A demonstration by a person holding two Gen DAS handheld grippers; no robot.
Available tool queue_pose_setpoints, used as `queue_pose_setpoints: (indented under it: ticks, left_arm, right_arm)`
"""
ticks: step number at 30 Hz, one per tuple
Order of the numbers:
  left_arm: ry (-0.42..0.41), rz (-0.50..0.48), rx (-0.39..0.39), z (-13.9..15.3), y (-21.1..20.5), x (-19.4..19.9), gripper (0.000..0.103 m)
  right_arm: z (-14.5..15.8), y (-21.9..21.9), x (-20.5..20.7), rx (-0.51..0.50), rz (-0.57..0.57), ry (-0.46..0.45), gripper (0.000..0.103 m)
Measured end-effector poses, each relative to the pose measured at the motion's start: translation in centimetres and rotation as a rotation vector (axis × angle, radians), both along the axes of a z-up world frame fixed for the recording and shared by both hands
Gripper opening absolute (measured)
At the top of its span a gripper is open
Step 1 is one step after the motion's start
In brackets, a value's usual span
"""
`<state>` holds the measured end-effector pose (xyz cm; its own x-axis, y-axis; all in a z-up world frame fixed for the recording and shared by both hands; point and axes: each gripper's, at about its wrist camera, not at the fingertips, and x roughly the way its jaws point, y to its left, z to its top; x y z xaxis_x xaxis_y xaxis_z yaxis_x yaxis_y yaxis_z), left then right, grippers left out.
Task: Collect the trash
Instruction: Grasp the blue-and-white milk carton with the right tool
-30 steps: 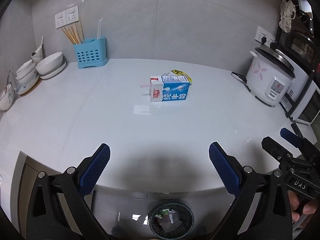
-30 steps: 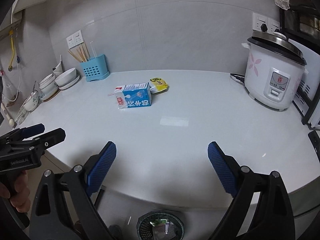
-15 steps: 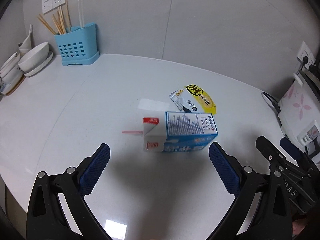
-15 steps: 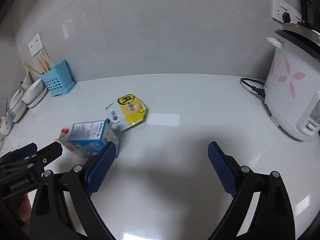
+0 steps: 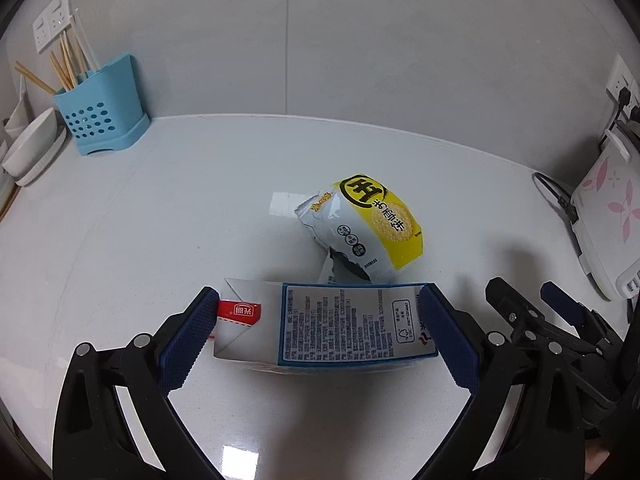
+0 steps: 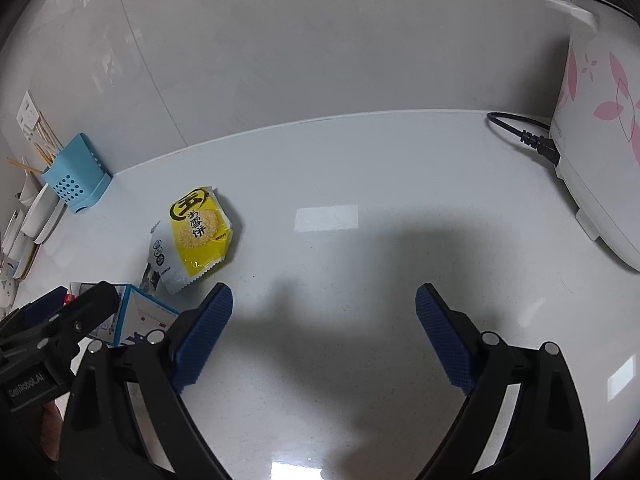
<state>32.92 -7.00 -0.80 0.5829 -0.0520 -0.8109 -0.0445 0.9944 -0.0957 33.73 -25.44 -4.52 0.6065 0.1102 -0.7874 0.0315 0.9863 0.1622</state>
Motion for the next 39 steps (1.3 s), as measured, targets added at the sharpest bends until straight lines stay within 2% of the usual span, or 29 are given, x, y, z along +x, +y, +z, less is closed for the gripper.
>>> queue_pose_setpoints:
  ticks: [9, 18, 24, 25, 28, 31, 33, 37, 39]
  left_arm:
    - [-0.019, -0.060, -0.029, 1.0, -1.6, -0.5, 0.097]
    - [-0.021, -0.070, 0.047, 0.9, -3.1, -0.4, 0.097]
    - [-0.037, -0.062, 0.063, 0.7, -3.4, -1.0, 0.097]
    - [-0.033, -0.057, 0.061, 0.6, -3.2, -1.0, 0.098]
    - [0.016, -0.040, -0.025, 0.2, -1.9, -1.0, 0.096]
    - [0.019, -0.038, -0.005, 0.4, -1.3, -1.3, 0.089]
    - [0.020, -0.037, 0.018, 0.8, -1.0, -1.9, 0.085]
    - [-0.013, -0.038, 0.016, 2.4, 0.2, -3.2, 0.088]
    - [-0.044, -0.017, 0.034, 3.6, 1.4, -3.8, 0.097]
  right_arm:
    - [0.7, -0.7, -1.1, -0.016, 0.000, -0.013, 0.089]
    - [0.5, -2.7, -2.3, -0.018, -0.032, -0.007, 0.089]
    - [0.4, -3.3, -3.0, -0.025, -0.033, -0.004, 0.089]
    - [0.5, -3.4, -3.2, -0.024, -0.032, -0.004, 0.089]
    - [0.7, -3.5, -3.5, -0.028, -0.031, -0.007, 0.089]
    - [0.9, -3.5, -3.8, -0.022, -0.029, -0.010, 0.089]
    - [1.2, -3.2, -4.0, -0.008, -0.012, -0.017, 0.089]
    - [2.7, -1.6, -4.4, 0.021, 0.103, -0.058, 0.089]
    - [3.9, 0.2, -4.5, 0.013, 0.200, -0.081, 0.089]
